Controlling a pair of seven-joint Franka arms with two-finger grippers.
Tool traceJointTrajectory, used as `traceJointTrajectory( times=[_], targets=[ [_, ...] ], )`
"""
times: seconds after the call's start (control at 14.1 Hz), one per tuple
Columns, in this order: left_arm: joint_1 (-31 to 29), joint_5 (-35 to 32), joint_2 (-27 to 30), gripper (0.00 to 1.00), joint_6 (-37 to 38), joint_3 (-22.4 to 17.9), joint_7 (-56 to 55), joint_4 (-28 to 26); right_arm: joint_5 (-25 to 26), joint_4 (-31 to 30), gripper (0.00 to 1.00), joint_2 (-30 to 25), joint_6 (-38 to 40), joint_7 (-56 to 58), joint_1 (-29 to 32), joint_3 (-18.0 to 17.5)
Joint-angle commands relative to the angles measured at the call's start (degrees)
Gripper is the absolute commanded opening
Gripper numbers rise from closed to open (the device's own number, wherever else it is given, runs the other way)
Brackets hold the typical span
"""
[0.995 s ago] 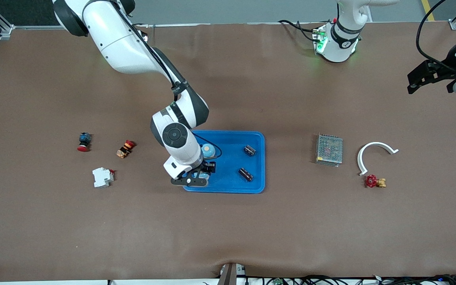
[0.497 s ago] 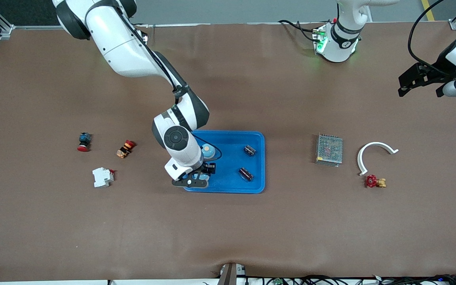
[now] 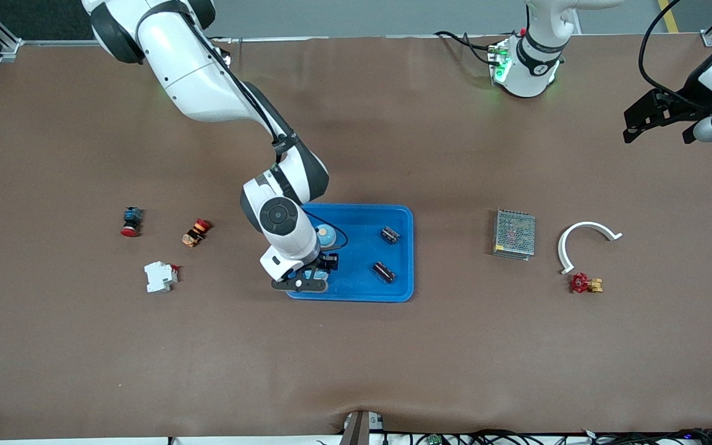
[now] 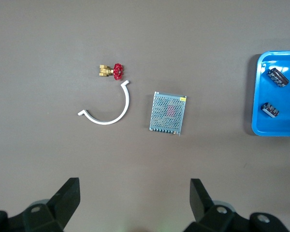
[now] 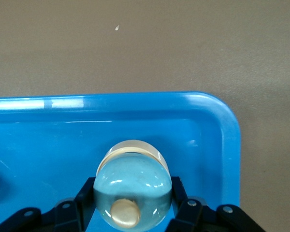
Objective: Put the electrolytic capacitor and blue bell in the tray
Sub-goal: 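Lower the bell into the tray and open the right gripper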
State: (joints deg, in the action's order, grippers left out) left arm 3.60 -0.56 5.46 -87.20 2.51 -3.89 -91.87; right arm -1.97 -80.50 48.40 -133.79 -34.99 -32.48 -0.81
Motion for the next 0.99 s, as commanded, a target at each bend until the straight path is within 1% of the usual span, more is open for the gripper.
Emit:
traceJointTrajectory(
  times=[0.0, 0.21, 0.28, 0.36, 0.43, 0.5, 0.57, 0.92],
  targets=[
    [-0.1, 1.0, 1.6, 1.0, 0.2, 0.0, 1.3, -1.4, 0.1, 1.5, 0.4, 1.1, 0.3, 0.4, -0.5, 0.3],
    [0.0, 1.0, 1.5, 1.0, 0.1, 0.0, 1.3, -1.2, 0.1, 1.6, 0.42, 1.3, 0.3, 0.4, -0.6, 0.3],
    [-0.1, 0.9, 1.2, 1.0, 0.0, 0.0, 1.3, -1.2, 0.0, 1.6, 0.45, 1.3, 0.3, 0.4, -0.6, 0.3],
    [-0.1, 1.0, 1.0, 1.0, -0.2, 0.0, 1.3, -1.2, 0.0, 1.6, 0.57, 1.2, 0.4, 0.4, -0.5, 0.3],
    [-0.1, 0.9, 1.0, 1.0, -0.2, 0.0, 1.3, -1.2, 0.0, 1.6, 0.78, 1.1, 0.4, 0.5, -0.3, 0.3],
    [-0.1, 1.0, 1.1, 1.0, -0.2, 0.0, 1.3, -1.2, 0.0, 1.7, 0.9, 1.0, 0.4, 1.3, -0.2, 0.3],
    [-0.1, 1.0, 1.2, 1.0, -0.2, 0.0, 1.3, -1.1, 0.0, 1.7, 1.0, 0.9, 0.4, 1.9, 0.0, 0.3],
    [-0.1, 1.0, 1.2, 1.0, -0.2, 0.0, 1.3, -1.0, -0.5, 1.7, 1.0, -1.2, 1.3, 2.2, 0.3, 0.2]
  ],
)
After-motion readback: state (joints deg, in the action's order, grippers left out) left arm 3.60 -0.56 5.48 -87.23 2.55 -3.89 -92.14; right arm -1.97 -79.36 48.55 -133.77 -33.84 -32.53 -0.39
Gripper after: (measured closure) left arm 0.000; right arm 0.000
